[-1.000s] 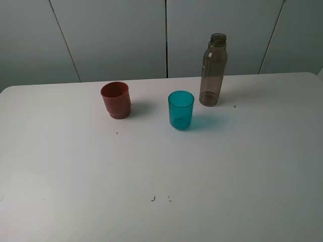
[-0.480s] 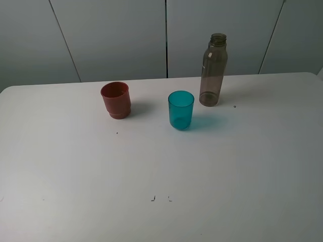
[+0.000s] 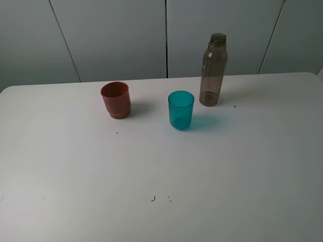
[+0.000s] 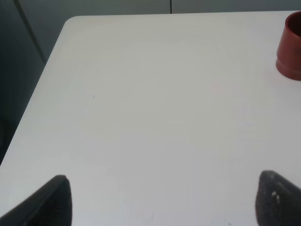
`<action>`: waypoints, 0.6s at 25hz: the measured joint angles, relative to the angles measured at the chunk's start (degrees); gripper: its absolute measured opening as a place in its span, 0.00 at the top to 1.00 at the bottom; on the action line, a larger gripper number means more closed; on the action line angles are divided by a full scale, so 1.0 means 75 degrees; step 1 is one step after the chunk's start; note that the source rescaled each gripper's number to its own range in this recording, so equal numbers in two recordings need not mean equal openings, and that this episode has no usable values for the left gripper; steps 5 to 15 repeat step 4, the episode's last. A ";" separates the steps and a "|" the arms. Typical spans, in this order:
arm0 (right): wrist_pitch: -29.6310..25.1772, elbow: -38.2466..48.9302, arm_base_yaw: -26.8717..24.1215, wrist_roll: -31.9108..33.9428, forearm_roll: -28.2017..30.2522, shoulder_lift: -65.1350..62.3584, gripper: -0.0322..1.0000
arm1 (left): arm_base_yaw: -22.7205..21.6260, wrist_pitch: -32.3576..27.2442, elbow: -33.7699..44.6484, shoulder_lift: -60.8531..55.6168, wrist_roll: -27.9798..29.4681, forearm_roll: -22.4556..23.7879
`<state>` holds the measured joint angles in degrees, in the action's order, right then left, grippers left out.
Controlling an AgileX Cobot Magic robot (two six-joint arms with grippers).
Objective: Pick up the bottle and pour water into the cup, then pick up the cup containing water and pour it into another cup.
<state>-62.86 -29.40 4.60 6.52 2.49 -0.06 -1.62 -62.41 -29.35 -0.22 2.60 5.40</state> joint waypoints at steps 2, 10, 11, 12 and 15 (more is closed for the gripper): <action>0.0000 0.0000 0.0000 0.0000 0.0000 0.0000 0.00 | 0.0000 0.0000 0.0000 0.0000 0.0000 0.0000; 0.0000 0.0000 0.0000 0.0000 0.0000 0.0000 0.00 | 0.0000 0.0000 0.0000 0.0000 0.0000 0.0000; 0.0000 0.0000 0.0000 0.0000 0.0000 0.0000 0.00 | 0.0000 0.0000 0.0000 0.0000 0.0000 0.0000; 0.0000 0.0000 0.0000 0.0000 0.0000 0.0000 0.00 | 0.0000 0.0000 0.0000 0.0000 0.0000 0.0000; 0.0000 0.0000 0.0000 0.0000 0.0000 0.0000 0.00 | 0.0000 0.0000 0.0000 0.0000 0.0000 0.0000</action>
